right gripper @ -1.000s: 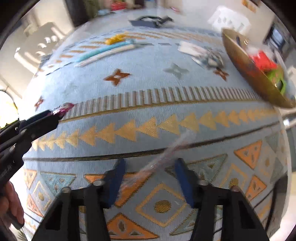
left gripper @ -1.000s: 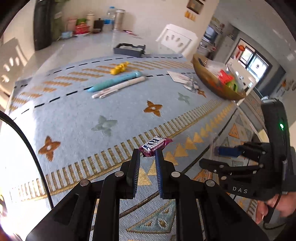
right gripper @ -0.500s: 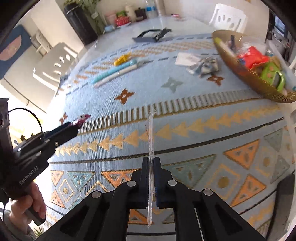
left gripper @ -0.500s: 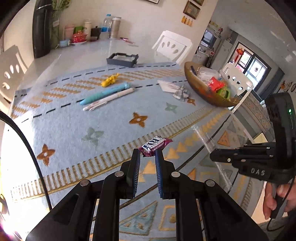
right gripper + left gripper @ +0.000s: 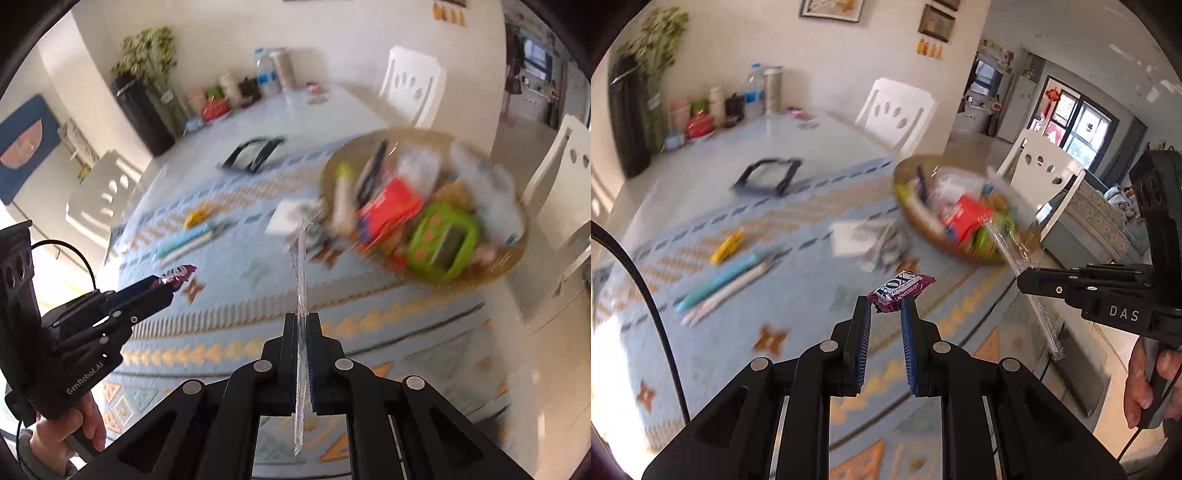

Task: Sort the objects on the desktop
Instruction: 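Carry candy and clear rod over the golden basket and open both grippers, then move the right gripper down to the yellow rubber toy, then grasp the yellow rubber toy with the right gripper, then carry the yellow toy over the basket and open the right gripper, then move the left gripper to the plaid bow on white card and grasp it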

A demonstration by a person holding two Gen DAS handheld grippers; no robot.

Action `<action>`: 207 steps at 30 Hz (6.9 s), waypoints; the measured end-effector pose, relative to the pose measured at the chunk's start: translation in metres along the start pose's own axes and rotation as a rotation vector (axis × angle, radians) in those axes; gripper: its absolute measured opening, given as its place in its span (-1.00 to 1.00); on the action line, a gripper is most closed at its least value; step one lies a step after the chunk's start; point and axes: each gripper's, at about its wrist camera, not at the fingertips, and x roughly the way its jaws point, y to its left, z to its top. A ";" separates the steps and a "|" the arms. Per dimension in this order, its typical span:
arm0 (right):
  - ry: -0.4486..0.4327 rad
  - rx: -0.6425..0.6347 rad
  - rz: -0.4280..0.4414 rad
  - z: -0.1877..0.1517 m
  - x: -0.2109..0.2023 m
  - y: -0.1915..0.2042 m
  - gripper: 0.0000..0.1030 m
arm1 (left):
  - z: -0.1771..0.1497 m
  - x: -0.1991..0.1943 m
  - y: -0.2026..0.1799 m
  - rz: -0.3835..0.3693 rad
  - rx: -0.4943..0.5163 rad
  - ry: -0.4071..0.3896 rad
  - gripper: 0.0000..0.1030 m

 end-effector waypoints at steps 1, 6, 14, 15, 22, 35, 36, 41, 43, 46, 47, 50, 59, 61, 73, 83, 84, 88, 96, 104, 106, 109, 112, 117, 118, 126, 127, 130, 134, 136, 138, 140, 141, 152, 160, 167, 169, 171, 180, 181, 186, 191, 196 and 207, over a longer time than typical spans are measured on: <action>-0.015 -0.001 -0.004 0.008 -0.005 -0.008 -0.91 | 0.012 0.006 -0.010 -0.003 0.006 -0.009 -0.73; -0.093 -0.020 -0.027 0.051 -0.027 -0.051 -0.91 | 0.062 0.034 -0.047 -0.007 0.031 -0.039 -0.73; -0.135 -0.028 -0.034 0.105 -0.026 -0.102 -0.91 | 0.116 0.083 -0.081 -0.010 0.036 -0.061 -0.73; -0.134 -0.031 -0.035 0.111 -0.023 -0.107 -0.91 | 0.120 0.088 -0.083 -0.009 0.036 -0.060 -0.73; -0.007 -0.042 -0.033 0.134 0.018 -0.127 -0.44 | 0.133 0.132 -0.080 -0.033 -0.013 0.062 -0.24; 0.054 0.084 0.071 0.070 0.014 -0.137 -0.21 | 0.060 0.094 -0.023 0.047 -0.180 0.124 -0.14; 0.056 0.083 0.075 0.066 0.013 -0.130 -0.20 | 0.055 0.087 -0.018 0.063 -0.177 0.121 -0.13; 0.083 0.068 0.098 0.053 0.019 -0.093 -0.12 | 0.041 0.063 0.007 0.093 -0.177 0.126 -0.10; 0.100 0.063 0.112 0.050 0.025 -0.076 -0.12 | 0.032 0.054 0.021 0.101 -0.190 0.127 -0.10; 0.113 0.051 0.132 0.045 0.031 -0.047 -0.12 | 0.020 0.043 0.041 0.109 -0.206 0.135 -0.09; 0.118 0.041 0.135 0.044 0.033 -0.036 -0.12 | 0.017 0.040 0.047 0.113 -0.209 0.139 -0.09; 0.144 0.008 0.143 0.040 0.041 -0.005 -0.12 | 0.001 0.032 0.069 0.133 -0.215 0.147 -0.09; 0.227 -0.048 0.124 0.027 0.072 0.050 -0.11 | -0.029 0.020 0.171 0.159 -0.236 0.152 -0.09; 0.245 -0.049 0.113 0.028 0.081 0.053 -0.10 | -0.024 0.029 0.188 0.157 -0.200 0.164 -0.09; 0.345 -0.106 0.122 0.054 0.153 0.085 -0.10 | -0.012 0.080 0.228 0.155 0.006 0.219 -0.09; 0.379 -0.132 0.164 0.064 0.187 0.102 -0.10 | -0.009 0.102 0.195 0.139 0.198 0.222 -0.03; 0.381 -0.129 0.164 0.064 0.188 0.101 -0.10 | -0.008 0.102 0.190 0.154 0.218 0.216 -0.06; 0.383 -0.113 0.150 0.063 0.190 0.097 -0.10 | -0.009 0.097 0.183 0.141 0.149 0.196 -0.71; 0.370 -0.112 0.149 0.055 0.193 0.108 -0.10 | -0.032 0.056 0.190 0.117 -0.113 0.110 -0.83; 0.326 -0.084 0.195 0.063 0.216 0.135 -0.10 | -0.068 0.025 0.218 0.154 -0.286 0.094 -0.83; 0.276 -0.070 0.201 0.071 0.216 0.141 -0.10 | -0.066 0.022 0.223 0.168 -0.295 0.081 -0.83; 0.216 -0.105 0.191 0.093 0.219 0.156 -0.10 | -0.060 0.024 0.232 0.175 -0.327 0.090 -0.80; 0.213 -0.108 0.192 0.114 0.233 0.168 -0.10 | -0.056 0.030 0.238 0.164 -0.359 0.100 -0.73; 0.264 -0.136 0.154 0.124 0.270 0.184 -0.10 | -0.054 0.037 0.236 0.172 -0.353 0.107 -0.69; 0.264 -0.140 0.144 0.124 0.275 0.186 -0.10 | -0.056 0.036 0.235 0.175 -0.344 0.114 -0.67; 0.185 -0.258 0.080 0.125 0.292 0.207 -0.15 | -0.060 0.045 0.230 0.171 -0.323 0.137 -0.65; 0.177 -0.286 0.063 0.122 0.293 0.211 -0.22 | -0.060 0.045 0.231 0.170 -0.328 0.136 -0.65; 0.150 -0.314 0.066 0.117 0.289 0.211 -0.23 | -0.060 0.045 0.233 0.163 -0.341 0.134 -0.65; 0.147 -0.285 0.096 0.116 0.278 0.201 -0.23 | -0.059 0.044 0.231 0.170 -0.340 0.143 -0.65; 0.133 -0.279 0.105 0.118 0.267 0.199 -0.23 | -0.060 0.042 0.230 0.171 -0.342 0.150 -0.65; 0.124 -0.273 0.118 0.118 0.252 0.197 -0.23 | -0.061 0.039 0.228 0.172 -0.340 0.150 -0.65; 0.118 -0.268 0.126 0.116 0.239 0.195 -0.23 | -0.062 0.035 0.223 0.173 -0.340 0.153 -0.65; 0.118 -0.272 0.128 0.112 0.229 0.192 -0.23 | -0.063 0.031 0.220 0.172 -0.340 0.155 -0.65; 0.134 -0.233 0.102 0.058 0.143 0.138 -0.23 | -0.070 -0.004 0.169 0.151 -0.287 0.172 -0.65; 0.066 -0.128 0.036 0.041 0.072 0.071 -0.23 | -0.072 -0.005 0.108 0.094 -0.213 0.191 -0.65; -0.047 -0.024 -0.066 0.062 0.019 -0.008 -0.22 | -0.065 0.008 0.062 0.059 -0.134 0.215 -0.62; -0.079 -0.007 -0.100 0.074 0.008 -0.030 -0.22 | -0.062 0.013 0.051 0.050 -0.114 0.221 -0.62; -0.105 0.006 -0.128 0.086 0.000 -0.047 -0.22 | -0.059 0.018 0.042 0.048 -0.096 0.229 -0.62; -0.132 0.023 -0.176 0.121 0.007 -0.090 -0.22 | -0.058 0.030 0.017 0.041 -0.057 0.261 -0.60; -0.114 0.018 -0.162 0.123 0.012 -0.091 -0.22 | -0.060 0.031 0.017 0.042 -0.057 0.267 -0.59; -0.020 0.066 -0.113 0.114 0.023 -0.100 -0.20 | -0.066 0.033 0.019 0.035 -0.083 0.287 -0.54; -0.021 0.078 -0.105 0.089 0.009 -0.103 -0.11 | -0.058 0.036 0.018 0.016 -0.070 0.276 -0.52; -0.008 0.105 -0.095 0.069 0.000 -0.108 -0.10 | -0.036 0.050 0.007 -0.010 0.016 0.258 -0.45; -0.002 0.179 -0.093 0.058 -0.005 -0.130 -0.06 | 0.011 0.095 -0.002 -0.071 0.181 0.242 -0.36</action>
